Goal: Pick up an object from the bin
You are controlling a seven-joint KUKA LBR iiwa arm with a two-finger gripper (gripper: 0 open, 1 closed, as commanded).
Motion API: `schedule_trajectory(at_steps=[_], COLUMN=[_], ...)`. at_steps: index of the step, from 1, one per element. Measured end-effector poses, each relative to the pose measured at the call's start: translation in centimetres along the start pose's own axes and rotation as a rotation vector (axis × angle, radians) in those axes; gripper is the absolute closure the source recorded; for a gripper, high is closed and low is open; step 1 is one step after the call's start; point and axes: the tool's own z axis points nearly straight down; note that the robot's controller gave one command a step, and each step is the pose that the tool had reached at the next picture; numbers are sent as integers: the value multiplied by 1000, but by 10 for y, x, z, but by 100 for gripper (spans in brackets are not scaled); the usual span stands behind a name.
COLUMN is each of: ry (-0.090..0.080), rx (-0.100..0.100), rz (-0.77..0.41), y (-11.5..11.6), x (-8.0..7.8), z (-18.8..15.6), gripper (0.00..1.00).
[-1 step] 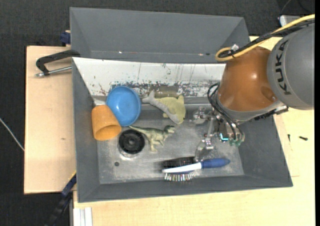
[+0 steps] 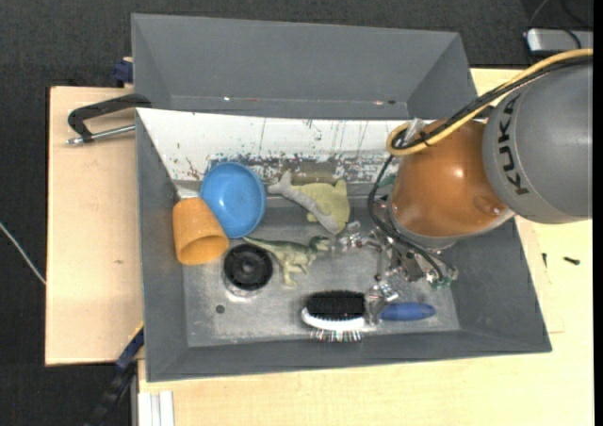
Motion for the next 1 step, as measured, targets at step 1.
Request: schedule_trajectory(at_steps=[1], ry=[39], rx=[-5], rz=[-1], y=[-1], x=[9], z=[3], gripper=[100])
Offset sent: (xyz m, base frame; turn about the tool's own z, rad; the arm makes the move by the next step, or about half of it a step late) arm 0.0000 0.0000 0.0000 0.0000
